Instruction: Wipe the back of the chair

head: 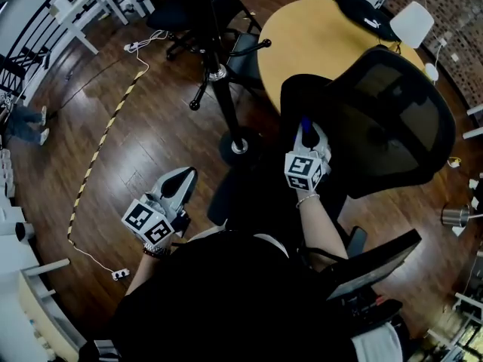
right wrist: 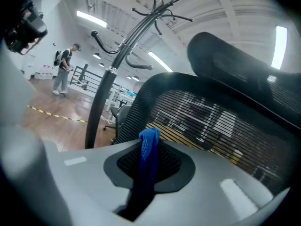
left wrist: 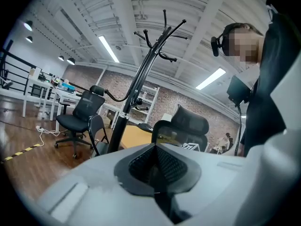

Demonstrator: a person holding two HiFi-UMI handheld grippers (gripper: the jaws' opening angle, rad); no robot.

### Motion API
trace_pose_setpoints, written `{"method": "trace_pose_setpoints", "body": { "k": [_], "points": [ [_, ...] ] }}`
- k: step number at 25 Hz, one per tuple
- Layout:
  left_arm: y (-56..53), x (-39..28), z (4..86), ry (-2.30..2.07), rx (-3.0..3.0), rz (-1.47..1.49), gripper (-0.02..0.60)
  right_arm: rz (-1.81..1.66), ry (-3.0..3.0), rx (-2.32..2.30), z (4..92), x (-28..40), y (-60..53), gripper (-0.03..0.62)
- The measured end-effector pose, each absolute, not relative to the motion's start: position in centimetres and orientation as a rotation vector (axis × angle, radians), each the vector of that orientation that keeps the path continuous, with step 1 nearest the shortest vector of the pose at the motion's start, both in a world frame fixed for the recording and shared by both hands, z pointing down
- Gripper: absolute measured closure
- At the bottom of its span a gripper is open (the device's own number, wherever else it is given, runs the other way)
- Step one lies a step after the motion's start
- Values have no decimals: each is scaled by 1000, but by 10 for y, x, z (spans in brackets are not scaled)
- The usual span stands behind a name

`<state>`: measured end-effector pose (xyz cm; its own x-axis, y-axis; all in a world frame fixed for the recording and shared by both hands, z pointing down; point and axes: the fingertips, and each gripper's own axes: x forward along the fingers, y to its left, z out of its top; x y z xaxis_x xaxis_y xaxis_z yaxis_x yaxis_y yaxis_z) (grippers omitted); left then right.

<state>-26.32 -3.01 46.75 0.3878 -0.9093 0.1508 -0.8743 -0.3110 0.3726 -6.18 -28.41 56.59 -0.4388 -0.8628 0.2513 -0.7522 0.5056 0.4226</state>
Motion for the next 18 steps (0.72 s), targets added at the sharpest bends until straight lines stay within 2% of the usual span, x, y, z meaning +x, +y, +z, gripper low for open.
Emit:
{"method": "trace_pose_setpoints", "body": {
  "k": [6, 9, 13, 18],
  "points": [
    [-16, -250, 460, -1584, 2248, -133, 575, -423, -2352, 1138, 575, -122, -283, 553],
    [1, -252, 456, -1618, 2236, -117, 575, -365, -2385, 1154, 573, -128, -278, 552],
    [8, -259, 446, -1615, 2230, -163, 575, -280, -2555, 895, 561, -160, -245, 553],
    [-23, -215, 441, -1461, 2344, -193, 575, -305, -2676, 851, 515, -125, -204, 552]
  ]
}}
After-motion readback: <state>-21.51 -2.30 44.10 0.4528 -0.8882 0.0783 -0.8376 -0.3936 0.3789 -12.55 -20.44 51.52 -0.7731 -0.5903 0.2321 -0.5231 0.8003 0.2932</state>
